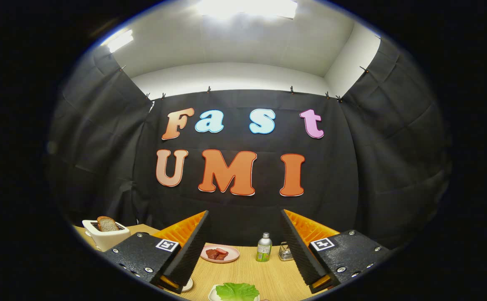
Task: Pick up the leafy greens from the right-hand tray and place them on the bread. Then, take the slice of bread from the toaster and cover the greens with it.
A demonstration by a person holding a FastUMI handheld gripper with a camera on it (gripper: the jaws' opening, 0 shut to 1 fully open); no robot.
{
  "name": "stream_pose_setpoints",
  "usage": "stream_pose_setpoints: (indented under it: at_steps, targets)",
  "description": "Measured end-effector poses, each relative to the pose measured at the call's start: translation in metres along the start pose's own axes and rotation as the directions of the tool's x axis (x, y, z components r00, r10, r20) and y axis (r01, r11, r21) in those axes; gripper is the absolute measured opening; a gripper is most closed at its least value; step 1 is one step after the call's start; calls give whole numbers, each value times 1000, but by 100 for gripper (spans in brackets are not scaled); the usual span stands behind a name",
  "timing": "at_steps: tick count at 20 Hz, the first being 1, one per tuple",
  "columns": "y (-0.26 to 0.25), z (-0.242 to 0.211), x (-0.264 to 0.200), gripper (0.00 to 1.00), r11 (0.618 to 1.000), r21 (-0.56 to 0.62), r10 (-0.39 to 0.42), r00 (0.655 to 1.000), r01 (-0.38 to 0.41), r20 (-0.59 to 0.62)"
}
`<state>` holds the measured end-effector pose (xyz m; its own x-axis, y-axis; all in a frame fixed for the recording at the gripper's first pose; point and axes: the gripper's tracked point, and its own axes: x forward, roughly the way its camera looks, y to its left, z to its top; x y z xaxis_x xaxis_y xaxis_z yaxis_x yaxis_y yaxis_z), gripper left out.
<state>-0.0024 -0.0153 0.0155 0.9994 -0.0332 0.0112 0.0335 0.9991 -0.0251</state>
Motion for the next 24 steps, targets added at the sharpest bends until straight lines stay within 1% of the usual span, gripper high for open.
stream_pose_setpoints:
  at_steps: [4,6,9,13,15,17,21,24]
  targets:
    - [2,-1,4,99,1000,-1,12,1000,-12,-10]
    - [0,-10,9,99,1000,-9,5,1000,-6,-30]
    - [5,-30,15,99,1000,-24,16,994,-19,-109]
    - [12,-57,22,99,999,15,54,975,-52,-214]
    - [11,-79,25,99,998,22,60,957,-56,-282]
    - [9,-101,29,99,998,22,60,932,-55,-357]
    - [11,-137,28,99,996,55,82,869,-64,-488]
    - [15,-162,27,99,994,75,107,819,-77,-563]
